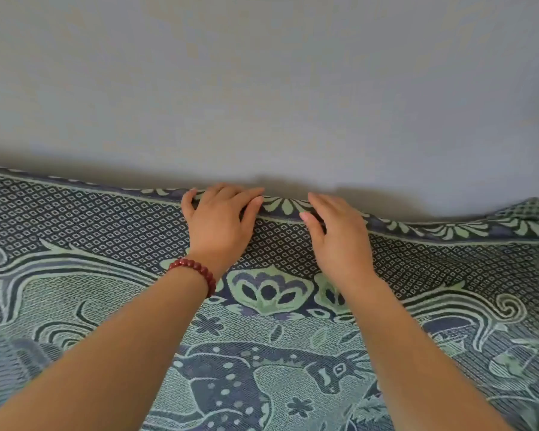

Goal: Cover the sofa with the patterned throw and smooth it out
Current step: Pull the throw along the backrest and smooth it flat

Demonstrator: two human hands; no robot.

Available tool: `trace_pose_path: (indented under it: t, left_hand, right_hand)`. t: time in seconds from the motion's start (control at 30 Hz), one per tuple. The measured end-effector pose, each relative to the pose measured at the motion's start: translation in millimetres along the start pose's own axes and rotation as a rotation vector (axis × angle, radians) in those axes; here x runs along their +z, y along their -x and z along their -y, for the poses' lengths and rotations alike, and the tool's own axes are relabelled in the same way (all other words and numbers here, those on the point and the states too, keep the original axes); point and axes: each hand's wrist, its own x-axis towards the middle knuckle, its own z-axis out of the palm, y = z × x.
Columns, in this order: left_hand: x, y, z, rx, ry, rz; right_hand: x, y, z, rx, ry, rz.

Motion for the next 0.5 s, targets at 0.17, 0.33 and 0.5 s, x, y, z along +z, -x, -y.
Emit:
trace_pose_path:
  t: [0.17, 0.33, 0.5]
  left_hand:
    - [8, -16, -11, -0.116, -0.184, -0.054]
    - [8, -31, -12, -0.109, -0.354, 0.045]
    - [4, -39, -9, -0.077, -0.431, 0.125]
  right_hand:
    - [0, -15, -16, -0.055, 0.067, -0.011]
    - [5, -35, -21, 0.126, 0.124, -0.001]
    - [2, -35, -24, 0.074, 0.090, 0.008]
